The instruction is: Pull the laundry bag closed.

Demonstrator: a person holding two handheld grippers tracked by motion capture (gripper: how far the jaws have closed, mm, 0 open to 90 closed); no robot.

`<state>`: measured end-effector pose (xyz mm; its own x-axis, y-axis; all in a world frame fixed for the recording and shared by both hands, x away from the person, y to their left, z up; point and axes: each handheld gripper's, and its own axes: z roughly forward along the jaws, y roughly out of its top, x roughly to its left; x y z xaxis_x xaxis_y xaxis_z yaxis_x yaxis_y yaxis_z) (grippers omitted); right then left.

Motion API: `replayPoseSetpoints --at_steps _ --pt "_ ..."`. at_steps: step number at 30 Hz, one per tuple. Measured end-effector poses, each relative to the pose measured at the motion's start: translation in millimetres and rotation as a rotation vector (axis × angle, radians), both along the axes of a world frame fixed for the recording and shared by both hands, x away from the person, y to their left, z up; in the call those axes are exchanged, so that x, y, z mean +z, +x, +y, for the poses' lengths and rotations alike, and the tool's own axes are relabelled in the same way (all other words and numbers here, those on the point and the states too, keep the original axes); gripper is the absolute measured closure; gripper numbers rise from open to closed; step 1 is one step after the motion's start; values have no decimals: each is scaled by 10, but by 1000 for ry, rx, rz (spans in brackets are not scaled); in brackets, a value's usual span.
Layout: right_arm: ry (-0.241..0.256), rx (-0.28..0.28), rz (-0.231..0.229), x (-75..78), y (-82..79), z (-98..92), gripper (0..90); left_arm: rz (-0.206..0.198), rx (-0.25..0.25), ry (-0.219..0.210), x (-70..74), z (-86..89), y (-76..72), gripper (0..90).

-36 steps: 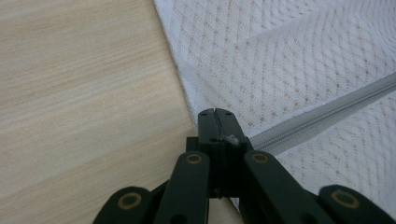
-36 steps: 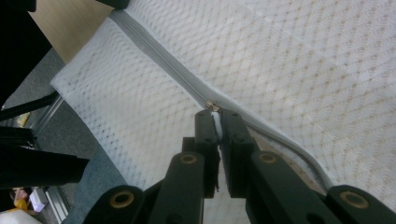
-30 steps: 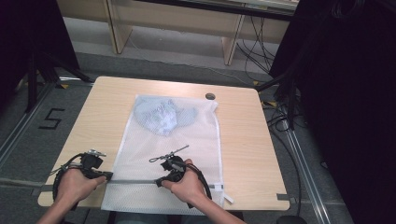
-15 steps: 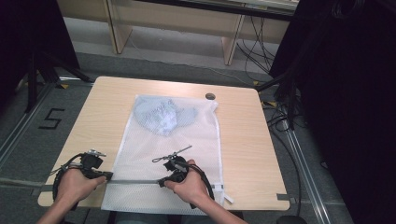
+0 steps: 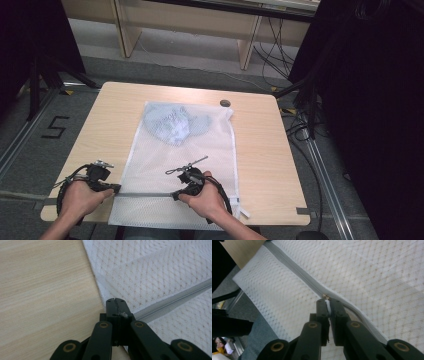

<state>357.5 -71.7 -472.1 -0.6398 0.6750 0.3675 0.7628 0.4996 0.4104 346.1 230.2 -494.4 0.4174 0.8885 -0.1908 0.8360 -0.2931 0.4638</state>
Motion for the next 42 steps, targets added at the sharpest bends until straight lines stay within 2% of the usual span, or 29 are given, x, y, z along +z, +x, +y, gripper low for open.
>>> replayPoseSetpoints --at_steps 13,15,16,20,22,24,25,28,30,35,37,39,42 --pt "-7 -10 10 8 6 -66 869 -2 0 0 -1 -1 0 899" --pt "-5 4 -4 0 13 -91 869 -2 -3 2 1 0 0 899" --pt "-9 -27 21 13 0 -87 869 -2 -2 2 0 -1 0 899" --pt "1 -16 2 8 -2 -113 869 -5 -3 2 -1 0 -2 899" --pt "3 -18 10 10 0 -127 869 -4 -14 -4 -7 2 4 899" --pt "-3 -17 7 13 1 -144 869 -15 11 -11 -18 -15 3 899" --pt "1 -19 12 15 0 -148 869 -7 -10 -7 -9 -2 4 899" --pt "4 -20 5 12 3 -174 869 -4 -14 -4 -6 3 4 899" --pt "-5 -29 8 15 -4 -186 869 -16 11 -11 -19 -16 3 899" --pt "-4 -30 6 13 -10 -223 869 -15 10 -11 -18 -15 4 899" --pt "-1 -28 9 14 -7 -240 869 -4 -16 -3 -6 3 4 899" --pt "-4 -40 12 15 -12 -251 869 -15 8 -11 -18 -15 3 899" --pt "-9 -43 10 18 -11 -272 869 -15 11 -9 -17 -17 3 899"
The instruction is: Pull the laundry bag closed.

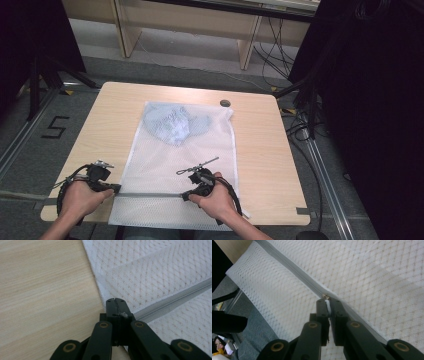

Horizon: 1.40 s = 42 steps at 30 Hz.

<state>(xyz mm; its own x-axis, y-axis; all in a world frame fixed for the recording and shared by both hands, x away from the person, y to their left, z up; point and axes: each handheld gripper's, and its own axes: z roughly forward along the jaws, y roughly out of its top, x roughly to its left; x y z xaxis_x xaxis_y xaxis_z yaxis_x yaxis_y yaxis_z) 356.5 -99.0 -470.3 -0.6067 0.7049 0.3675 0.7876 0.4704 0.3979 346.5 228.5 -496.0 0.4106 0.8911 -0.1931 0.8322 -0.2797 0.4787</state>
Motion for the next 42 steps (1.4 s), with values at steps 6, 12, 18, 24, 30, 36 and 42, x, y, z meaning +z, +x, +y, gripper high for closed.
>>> replayPoseSetpoints --at_steps 6,12,18,24,30,36,42 --pt "-5 -3 13 10 9 -66 869 0 7 11 5 -3 -3 899" --pt "-1 -2 2 5 10 -110 869 10 -17 19 19 9 -3 899" --pt "-3 -10 7 1 14 -148 869 11 -18 18 19 10 -3 899" --pt "-8 -21 9 -6 16 -185 869 9 -18 19 19 8 -3 899" --pt "-23 -11 4 -4 13 -227 869 9 -17 19 19 8 -4 899" --pt "-11 -27 8 7 10 -239 869 11 -18 19 19 10 -3 899" --pt "-18 -32 4 13 9 -270 869 11 -18 18 19 10 -3 899"
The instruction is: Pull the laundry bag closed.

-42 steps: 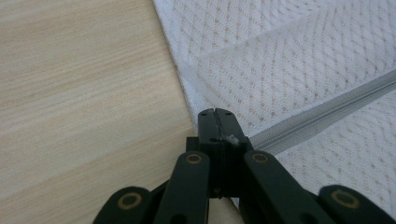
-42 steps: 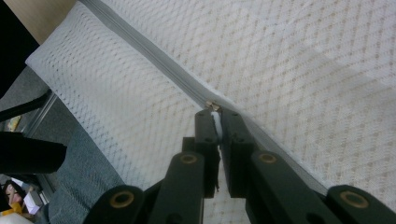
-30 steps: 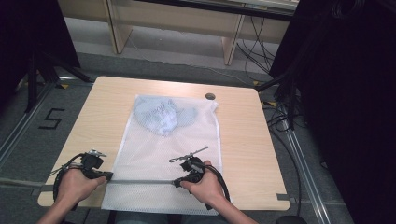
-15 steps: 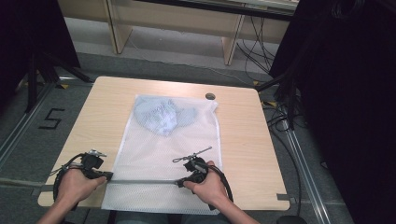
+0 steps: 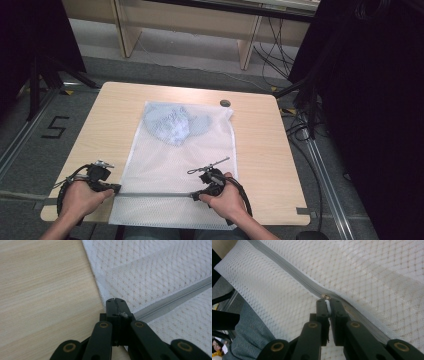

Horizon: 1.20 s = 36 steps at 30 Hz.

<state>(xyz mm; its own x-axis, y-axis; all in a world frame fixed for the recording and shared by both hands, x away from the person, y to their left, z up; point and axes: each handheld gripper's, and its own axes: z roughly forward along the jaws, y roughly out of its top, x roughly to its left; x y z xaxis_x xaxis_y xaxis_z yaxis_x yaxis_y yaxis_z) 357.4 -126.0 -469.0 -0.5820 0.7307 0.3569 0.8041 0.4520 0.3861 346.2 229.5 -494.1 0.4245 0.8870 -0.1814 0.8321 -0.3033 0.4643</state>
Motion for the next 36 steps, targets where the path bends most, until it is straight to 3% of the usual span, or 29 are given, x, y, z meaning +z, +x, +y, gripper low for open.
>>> replayPoseSetpoints --at_steps 4,6,9,11,15,17,18,20,23,24,27,29,30,33,36 --pt "-5 -12 12 11 -5 -29 869 -1 0 0 0 -1 0 899" --pt "-3 9 -1 -1 4 -53 869 -2 0 1 0 -2 -1 899" --pt "-19 -23 12 10 -4 -62 869 -1 0 1 0 -2 0 899" --pt "-14 14 -5 -4 9 -94 869 -1 0 2 0 -2 0 899" --pt "-9 -23 16 13 -1 -96 869 -2 1 3 0 -4 0 899" --pt "-11 -10 6 12 3 -111 869 0 0 3 1 -3 1 899" --pt "-40 45 -28 -9 25 -156 869 -1 0 3 1 -4 0 899" --pt "-19 -25 9 19 1 -126 869 -6 5 0 -3 -8 -3 899" --pt "-27 -6 7 18 7 -165 869 -5 1 3 -1 -6 0 899" --pt "-20 -31 10 22 1 -158 869 -3 5 1 0 -9 -2 899" --pt "-18 -21 2 19 6 -184 869 -5 1 2 -1 -6 0 899" --pt "-54 14 -9 11 19 -231 869 2 0 5 4 -7 -1 899" --pt "-17 -39 8 24 5 -196 869 2 -11 -2 -2 -5 6 899" --pt "-15 -9 -9 16 19 -221 869 2 -6 -1 -3 -10 7 899" --pt "-24 -33 18 32 2 -225 869 1 -5 -3 -4 -10 7 899"
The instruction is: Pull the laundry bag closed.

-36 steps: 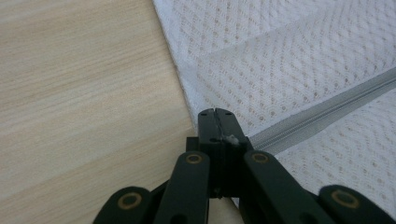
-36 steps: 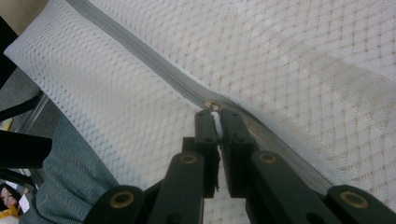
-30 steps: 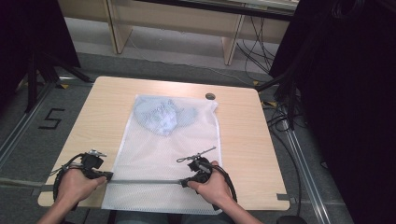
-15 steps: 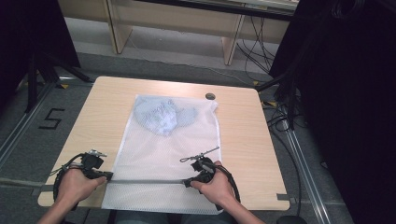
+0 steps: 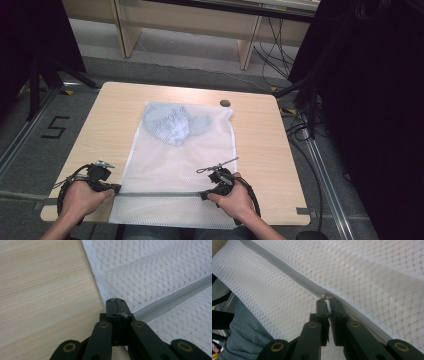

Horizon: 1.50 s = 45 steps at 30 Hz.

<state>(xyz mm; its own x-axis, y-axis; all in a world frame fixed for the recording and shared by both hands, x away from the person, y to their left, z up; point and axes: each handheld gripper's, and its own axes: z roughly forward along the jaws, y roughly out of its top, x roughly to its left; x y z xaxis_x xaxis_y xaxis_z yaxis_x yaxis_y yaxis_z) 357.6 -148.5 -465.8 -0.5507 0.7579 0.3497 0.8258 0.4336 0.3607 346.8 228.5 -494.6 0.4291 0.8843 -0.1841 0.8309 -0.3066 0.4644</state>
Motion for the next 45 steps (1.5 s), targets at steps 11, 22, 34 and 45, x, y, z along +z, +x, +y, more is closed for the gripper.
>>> replayPoseSetpoints --at_steps 11,22,34,45 --pt "7 -17 -2 15 0 -49 869 0 0 1 1 -1 0 899" --pt "6 -16 -3 13 5 -90 869 -7 8 8 3 -5 -11 899" --pt "-1 -20 -8 19 7 -132 869 -2 4 11 8 -3 -5 899" --pt "9 -1 -22 6 19 -194 869 -9 12 9 1 -13 -9 899"
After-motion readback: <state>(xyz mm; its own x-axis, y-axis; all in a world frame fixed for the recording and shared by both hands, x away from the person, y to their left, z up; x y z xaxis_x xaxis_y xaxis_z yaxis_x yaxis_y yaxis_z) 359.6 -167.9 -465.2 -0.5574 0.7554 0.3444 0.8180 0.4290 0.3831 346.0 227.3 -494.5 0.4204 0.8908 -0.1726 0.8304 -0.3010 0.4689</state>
